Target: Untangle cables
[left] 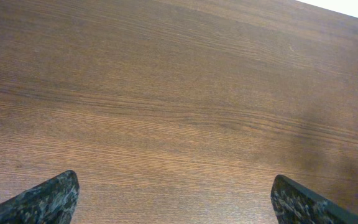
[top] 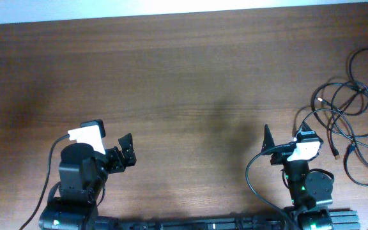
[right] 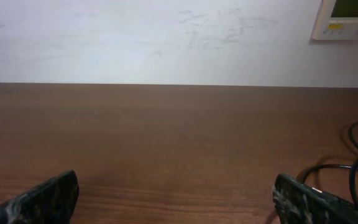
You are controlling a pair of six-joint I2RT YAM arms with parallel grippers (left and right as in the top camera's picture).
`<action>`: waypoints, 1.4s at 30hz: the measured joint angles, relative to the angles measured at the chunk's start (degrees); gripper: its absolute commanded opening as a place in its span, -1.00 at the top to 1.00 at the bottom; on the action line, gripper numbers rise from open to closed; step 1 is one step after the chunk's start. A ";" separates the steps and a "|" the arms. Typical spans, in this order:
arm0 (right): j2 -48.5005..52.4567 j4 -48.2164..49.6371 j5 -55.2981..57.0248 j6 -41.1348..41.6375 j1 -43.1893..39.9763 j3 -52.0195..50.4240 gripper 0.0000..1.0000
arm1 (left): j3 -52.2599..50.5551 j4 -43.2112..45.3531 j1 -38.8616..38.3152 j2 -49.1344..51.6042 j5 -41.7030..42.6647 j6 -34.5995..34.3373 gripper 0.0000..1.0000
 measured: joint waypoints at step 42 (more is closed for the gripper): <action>-0.17 -0.04 -0.42 -0.59 -0.07 0.00 -0.97 | -38.71 51.49 0.02 -33.44 -2.05 7.74 -0.98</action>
